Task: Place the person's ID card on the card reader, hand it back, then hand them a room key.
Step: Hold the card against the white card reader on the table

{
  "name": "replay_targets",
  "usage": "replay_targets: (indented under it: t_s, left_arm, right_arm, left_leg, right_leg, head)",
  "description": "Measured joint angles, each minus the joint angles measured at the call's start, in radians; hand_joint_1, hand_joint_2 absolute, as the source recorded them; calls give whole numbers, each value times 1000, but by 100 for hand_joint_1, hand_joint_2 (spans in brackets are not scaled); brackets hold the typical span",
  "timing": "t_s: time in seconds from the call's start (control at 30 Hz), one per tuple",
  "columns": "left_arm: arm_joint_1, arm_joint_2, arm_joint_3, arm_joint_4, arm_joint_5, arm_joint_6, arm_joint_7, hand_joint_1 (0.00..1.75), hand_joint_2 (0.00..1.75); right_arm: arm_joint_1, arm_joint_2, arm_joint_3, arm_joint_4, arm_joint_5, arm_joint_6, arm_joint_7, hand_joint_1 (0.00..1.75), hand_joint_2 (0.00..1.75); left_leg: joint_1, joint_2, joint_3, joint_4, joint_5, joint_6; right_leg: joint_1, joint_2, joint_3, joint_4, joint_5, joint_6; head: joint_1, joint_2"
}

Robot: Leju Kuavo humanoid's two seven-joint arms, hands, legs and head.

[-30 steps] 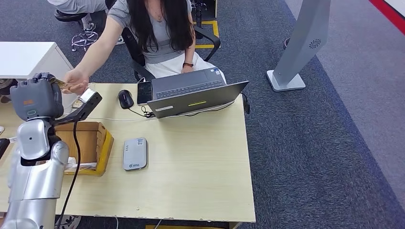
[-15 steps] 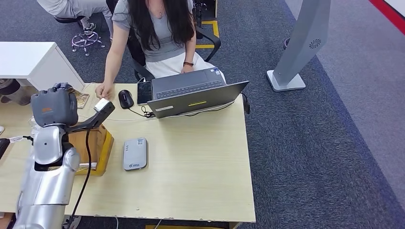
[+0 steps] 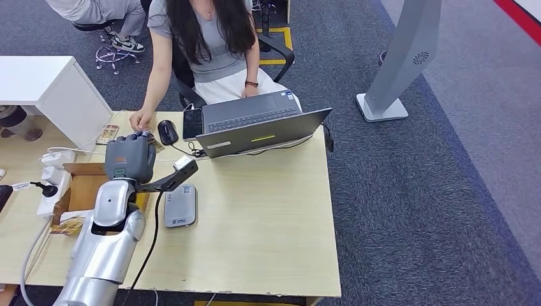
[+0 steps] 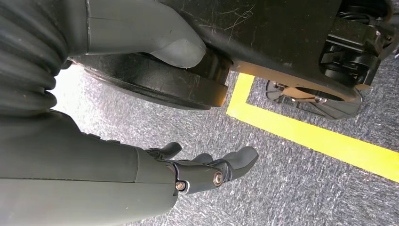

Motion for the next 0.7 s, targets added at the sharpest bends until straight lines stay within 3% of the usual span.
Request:
replay_targets:
  t_s: [0.33, 0.7]
  left_arm:
    - [-7, -21, -22, 88, 0, -67, 2, 175, 175]
    - [-94, -42, -28, 327, 0, -199, 21, 175, 175]
  right_arm:
    - [0, 0, 5, 0, -29, -3, 3, 0, 175]
    - [-3, 0, 26, 0, -64, -9, 10, 0, 175]
  left_leg:
    - [0, 0, 0, 0, 0, 0]
    - [0, -1, 0, 0, 0, 0]
  right_leg:
    - [0, 0, 0, 0, 0, 0]
    - [0, 0, 1, 0, 0, 0]
  head:
    - [0, 0]
    - [0, 0]
